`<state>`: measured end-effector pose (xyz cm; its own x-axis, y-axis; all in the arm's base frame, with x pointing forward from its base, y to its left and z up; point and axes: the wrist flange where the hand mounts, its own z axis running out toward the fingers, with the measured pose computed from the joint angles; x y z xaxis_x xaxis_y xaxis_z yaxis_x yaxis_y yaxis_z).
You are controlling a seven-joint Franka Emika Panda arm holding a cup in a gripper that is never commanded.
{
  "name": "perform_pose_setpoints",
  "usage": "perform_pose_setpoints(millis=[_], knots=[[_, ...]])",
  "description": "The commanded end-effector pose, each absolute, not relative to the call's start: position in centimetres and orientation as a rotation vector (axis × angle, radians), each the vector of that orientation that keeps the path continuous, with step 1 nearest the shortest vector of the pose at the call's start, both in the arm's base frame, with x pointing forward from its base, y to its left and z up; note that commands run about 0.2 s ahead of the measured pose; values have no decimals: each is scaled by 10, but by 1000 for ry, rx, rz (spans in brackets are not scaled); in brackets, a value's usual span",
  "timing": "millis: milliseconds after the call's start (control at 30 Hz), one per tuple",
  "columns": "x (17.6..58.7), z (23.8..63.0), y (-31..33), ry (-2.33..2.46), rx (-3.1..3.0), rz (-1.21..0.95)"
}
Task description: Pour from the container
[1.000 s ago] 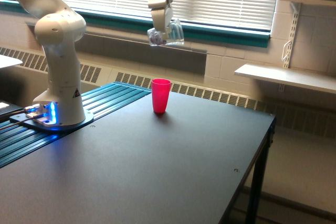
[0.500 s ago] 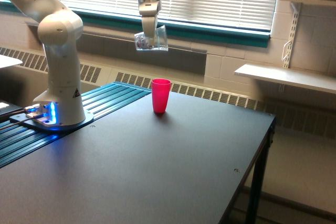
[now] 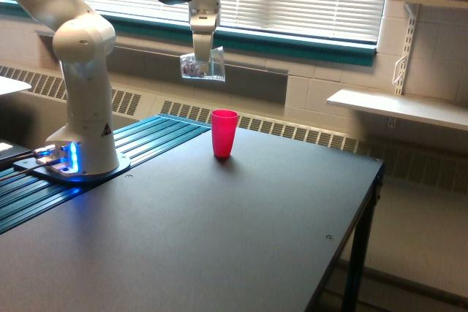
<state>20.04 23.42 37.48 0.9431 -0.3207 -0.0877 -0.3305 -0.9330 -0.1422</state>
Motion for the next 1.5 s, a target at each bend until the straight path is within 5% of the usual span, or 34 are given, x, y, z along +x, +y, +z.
perform_pose_setpoints(millis=[33,1500], knots=[[207,366,231,472,-2972,147],[222,300,257,568,-2973,347]])
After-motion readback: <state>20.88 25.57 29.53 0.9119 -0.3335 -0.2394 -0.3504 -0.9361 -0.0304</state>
